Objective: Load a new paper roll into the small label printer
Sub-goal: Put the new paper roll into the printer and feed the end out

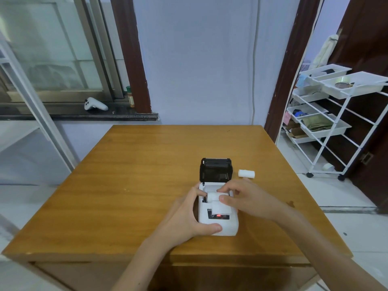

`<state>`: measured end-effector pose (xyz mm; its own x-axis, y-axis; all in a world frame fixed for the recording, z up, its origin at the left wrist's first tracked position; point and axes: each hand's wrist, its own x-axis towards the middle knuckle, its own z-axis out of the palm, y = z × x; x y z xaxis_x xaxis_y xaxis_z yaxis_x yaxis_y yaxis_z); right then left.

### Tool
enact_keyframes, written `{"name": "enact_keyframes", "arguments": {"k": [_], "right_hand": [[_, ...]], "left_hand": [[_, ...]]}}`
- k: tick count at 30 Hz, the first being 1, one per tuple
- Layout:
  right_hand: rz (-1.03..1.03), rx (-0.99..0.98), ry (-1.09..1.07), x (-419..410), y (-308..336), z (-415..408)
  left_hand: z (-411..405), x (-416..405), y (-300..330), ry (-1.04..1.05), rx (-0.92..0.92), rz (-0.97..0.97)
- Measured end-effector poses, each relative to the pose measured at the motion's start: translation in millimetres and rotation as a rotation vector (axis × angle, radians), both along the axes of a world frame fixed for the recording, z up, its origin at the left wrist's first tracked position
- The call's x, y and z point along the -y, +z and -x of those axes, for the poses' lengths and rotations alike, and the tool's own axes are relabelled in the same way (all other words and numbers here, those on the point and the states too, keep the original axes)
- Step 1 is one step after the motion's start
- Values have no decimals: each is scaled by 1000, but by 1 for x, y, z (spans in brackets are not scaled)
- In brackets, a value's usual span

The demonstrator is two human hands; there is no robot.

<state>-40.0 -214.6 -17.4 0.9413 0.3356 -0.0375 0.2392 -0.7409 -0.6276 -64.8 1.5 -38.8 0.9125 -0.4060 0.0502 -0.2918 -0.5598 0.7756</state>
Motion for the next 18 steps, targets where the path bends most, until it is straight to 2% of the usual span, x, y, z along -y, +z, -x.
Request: {"name": "enact_keyframes", "arguments": {"k": [11,18], "right_hand": [[-272,-36,-109,-2,2,5],[-316,-79,-93,3,3,6]], "left_hand": [[-3,0,-11,14,-6,-53],[-3,-1,-9,-3,10,-64]]}}
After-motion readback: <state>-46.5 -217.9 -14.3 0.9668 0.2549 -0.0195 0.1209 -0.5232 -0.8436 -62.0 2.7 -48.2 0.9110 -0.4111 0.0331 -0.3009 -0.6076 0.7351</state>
